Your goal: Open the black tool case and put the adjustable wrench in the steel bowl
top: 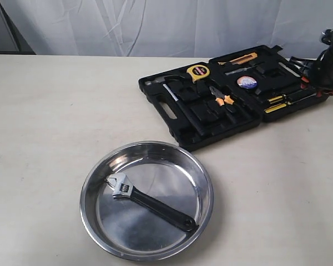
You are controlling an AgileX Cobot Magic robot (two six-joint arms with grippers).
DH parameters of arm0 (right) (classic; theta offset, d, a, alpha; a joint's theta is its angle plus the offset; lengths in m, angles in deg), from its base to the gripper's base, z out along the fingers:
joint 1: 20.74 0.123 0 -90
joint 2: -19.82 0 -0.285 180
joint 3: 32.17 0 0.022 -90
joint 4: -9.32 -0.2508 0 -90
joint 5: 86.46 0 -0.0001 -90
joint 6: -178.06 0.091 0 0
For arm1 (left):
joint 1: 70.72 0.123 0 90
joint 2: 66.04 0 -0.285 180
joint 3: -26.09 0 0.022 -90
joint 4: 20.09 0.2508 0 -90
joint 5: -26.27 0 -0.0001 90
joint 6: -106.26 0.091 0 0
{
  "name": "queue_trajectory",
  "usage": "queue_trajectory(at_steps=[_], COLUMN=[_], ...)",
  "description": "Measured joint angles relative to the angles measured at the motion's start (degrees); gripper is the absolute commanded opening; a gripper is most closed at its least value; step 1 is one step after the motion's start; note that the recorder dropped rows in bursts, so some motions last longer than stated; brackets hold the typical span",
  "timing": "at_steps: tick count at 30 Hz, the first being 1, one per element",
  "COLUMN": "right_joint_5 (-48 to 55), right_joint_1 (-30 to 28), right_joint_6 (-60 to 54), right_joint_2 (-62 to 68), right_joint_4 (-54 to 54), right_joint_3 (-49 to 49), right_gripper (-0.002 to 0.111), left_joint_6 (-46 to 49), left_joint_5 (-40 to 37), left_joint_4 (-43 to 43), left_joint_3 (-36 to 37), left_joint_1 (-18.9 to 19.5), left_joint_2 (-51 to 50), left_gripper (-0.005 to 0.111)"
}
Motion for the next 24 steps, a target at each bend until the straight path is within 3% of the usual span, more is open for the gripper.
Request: queue_trajectory(at_steps=[10,19,24], right_joint_5=[1.58,5.61,4.41], right_joint_1=[-0.50,-1.47,-2.07], right_joint_6=[-0.26,-0.26,-0.26], right_joint_2=[-3.33,-1.78,-1.37], right_joint_4=[5.15,7.17,4.38], right_joint_3=[0.00,0.00,0.00], right_gripper=[0.040,0.017,0.017], left_joint_6=[0.00,0.00,0.00], left_joint_5=[0.00,0.00,0.00], left_joint_4=[0.00,0.00,0.00], left_joint_3=[0.00,0.00,0.00], left_joint_1=[0.00,0.00,0.00], left_joint_2=[0.00,0.00,0.00], left_gripper=[0.000,0.000,0.000])
